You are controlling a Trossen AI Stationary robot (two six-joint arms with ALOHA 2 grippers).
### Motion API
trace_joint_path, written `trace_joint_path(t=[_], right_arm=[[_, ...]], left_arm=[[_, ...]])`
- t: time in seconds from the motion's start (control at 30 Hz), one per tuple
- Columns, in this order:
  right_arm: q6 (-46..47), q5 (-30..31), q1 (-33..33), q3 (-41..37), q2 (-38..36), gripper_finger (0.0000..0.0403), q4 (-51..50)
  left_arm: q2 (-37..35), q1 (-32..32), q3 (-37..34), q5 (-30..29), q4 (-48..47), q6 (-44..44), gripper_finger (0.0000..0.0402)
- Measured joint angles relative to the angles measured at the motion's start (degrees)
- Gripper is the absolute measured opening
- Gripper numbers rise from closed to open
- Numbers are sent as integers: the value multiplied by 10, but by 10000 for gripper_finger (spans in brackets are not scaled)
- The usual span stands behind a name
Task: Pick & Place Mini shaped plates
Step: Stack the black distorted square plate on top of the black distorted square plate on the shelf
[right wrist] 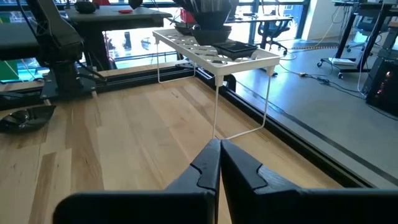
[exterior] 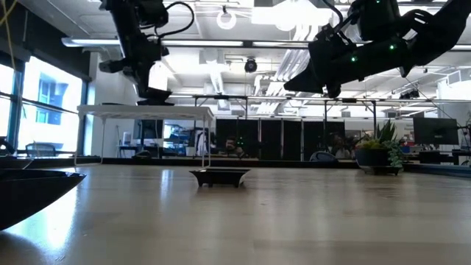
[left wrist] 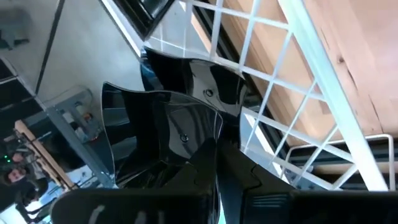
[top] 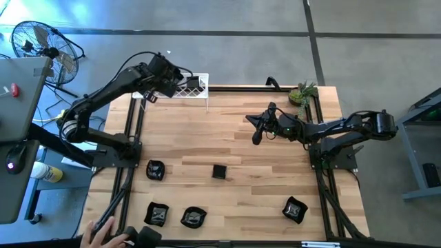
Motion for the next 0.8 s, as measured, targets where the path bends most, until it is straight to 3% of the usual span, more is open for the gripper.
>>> trace_joint_path(t=[0.13,0.53,0.67,0.8], right_arm=[[0,0,0,0,0,2,0],[0,0,0,0,0,2,0],[0,0,0,0,0,3,0],[0,0,0,0,0,6,0]], left_arm=[[0,0,0,2,12,-23,17],[0,0,0,4,37,-58,119],[-1,0,0,3,36,-66,128],[-12,-11,0,0,39,-154,113]])
